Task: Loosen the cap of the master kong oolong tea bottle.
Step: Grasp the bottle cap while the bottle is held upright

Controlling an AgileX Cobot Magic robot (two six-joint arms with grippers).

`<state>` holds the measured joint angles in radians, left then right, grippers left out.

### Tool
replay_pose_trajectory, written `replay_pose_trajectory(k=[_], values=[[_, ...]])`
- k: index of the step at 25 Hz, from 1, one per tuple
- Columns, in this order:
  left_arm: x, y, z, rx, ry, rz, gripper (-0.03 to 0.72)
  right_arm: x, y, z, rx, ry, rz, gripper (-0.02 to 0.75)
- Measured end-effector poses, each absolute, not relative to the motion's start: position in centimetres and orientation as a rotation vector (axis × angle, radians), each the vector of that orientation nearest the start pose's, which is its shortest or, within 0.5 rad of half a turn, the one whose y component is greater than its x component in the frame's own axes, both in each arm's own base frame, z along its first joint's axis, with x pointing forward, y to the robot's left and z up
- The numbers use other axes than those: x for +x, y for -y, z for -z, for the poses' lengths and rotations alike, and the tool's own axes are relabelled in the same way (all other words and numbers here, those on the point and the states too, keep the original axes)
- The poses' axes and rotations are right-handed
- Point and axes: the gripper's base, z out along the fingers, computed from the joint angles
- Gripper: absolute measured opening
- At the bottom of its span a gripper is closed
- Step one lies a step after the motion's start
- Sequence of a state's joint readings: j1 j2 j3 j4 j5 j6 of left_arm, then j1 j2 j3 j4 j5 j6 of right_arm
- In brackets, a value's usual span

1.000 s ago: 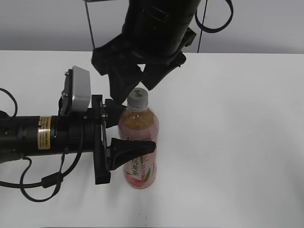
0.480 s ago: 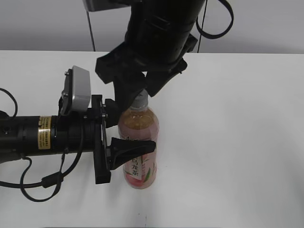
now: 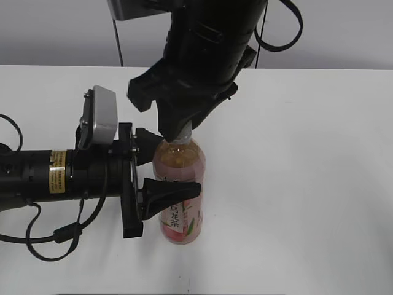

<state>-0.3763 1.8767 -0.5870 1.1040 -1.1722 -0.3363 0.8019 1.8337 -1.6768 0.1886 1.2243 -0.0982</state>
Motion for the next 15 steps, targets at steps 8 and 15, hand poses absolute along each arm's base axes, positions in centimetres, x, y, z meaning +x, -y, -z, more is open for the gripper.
replay_pose_trajectory(k=[8,15], values=[[23.34,17.28,-13.52,1.206,-1.464,0.972,0.463,25.77,-28.95,-30.41,-1.394,-2.548,-0.373,0.277],[23.3,17.28,-13.5,1.211,-1.462,0.973,0.463,25.77,-28.95,-30.41,-1.783,-2.252,-0.311,0.277]])
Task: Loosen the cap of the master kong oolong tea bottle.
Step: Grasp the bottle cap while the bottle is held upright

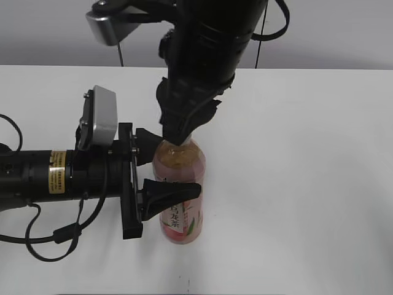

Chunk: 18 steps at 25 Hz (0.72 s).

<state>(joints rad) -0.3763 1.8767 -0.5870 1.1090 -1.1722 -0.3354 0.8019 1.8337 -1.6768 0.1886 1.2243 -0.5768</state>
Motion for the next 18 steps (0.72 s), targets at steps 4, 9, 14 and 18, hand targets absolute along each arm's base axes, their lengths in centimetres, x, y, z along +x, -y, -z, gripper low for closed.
replay_pose_trajectory(k=[4,9,14,18], values=[[23.29,17.28,-13.5,1.215,-1.459,0.971,0.463,25.78,-28.95,-30.41,-2.004,-2.031,-0.272,0.277],[23.26,17.29,-13.51,1.22,-1.454,0.971,0.463,25.76,-28.95,-30.44,-2.287,-1.672,-0.205,0.277],[23.27,17.29,-13.51,1.217,-1.456,0.972,0.463,25.78,-28.96,-30.44,-2.49,-1.317,-0.14,0.277],[23.28,17.28,-13.5,1.216,-1.457,0.971,0.463,25.78,-28.97,-30.45,-2.595,-1.079,-0.096,0.277]])
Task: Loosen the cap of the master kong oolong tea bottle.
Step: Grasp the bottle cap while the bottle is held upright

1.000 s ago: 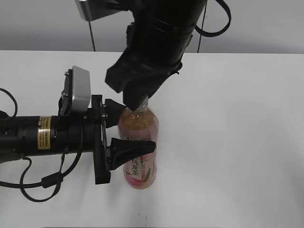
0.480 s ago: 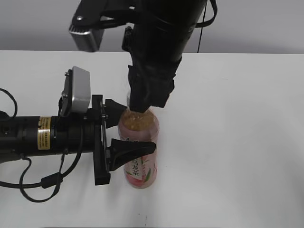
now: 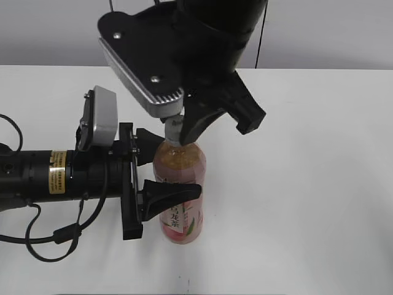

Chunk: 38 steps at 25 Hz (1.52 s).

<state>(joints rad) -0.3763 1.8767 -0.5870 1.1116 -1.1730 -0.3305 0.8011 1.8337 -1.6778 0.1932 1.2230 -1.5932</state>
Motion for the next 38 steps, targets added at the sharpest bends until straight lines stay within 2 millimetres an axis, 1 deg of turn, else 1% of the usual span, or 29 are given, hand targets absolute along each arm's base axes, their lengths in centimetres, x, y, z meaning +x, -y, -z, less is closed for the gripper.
replay_pose_trajectory(k=[2,6,11,15,38], values=[[23.28,17.28,-13.5,1.217,-1.456,0.97,0.462,25.78,-28.97,-30.45,-2.62,-1.013,-0.084,0.277],[23.28,17.28,-13.5,1.217,-1.456,0.97,0.463,25.78,-28.97,-30.45,-2.648,-0.933,-0.07,0.278],[23.28,17.28,-13.5,1.217,-1.456,0.97,0.463,25.78,-28.97,-30.45,-2.697,-0.775,-0.042,0.278],[23.28,17.28,-13.5,1.217,-1.456,0.97,0.463,25.8,-28.95,-30.44,-2.719,-0.694,-0.026,0.278],[23.26,17.29,-13.52,1.217,-1.454,0.974,0.459,25.75,-28.8,-30.76,-2.752,-0.532,0.018,0.278]])
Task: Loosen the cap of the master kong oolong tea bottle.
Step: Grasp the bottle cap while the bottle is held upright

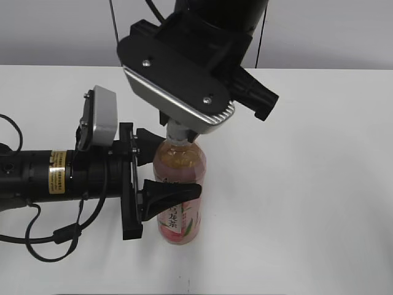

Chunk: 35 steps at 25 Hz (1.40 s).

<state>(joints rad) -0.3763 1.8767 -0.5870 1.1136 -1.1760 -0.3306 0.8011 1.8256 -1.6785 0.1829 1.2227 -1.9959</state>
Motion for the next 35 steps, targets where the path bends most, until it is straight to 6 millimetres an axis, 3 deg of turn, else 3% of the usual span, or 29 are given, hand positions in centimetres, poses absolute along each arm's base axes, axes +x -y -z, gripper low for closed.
replay_pose_trajectory(k=[11,21,35], values=[[23.24,17.3,-13.53,1.218,-1.453,0.976,0.46,25.73,-28.79,-30.81,-2.782,-0.344,0.052,0.278],[23.24,17.29,-13.52,1.217,-1.456,0.977,0.46,25.7,-28.79,-30.89,-2.803,-0.054,0.102,0.276],[23.26,17.29,-13.49,1.216,-1.461,0.976,0.46,25.42,-28.79,-31.33,-2.779,-0.068,0.085,0.274]])
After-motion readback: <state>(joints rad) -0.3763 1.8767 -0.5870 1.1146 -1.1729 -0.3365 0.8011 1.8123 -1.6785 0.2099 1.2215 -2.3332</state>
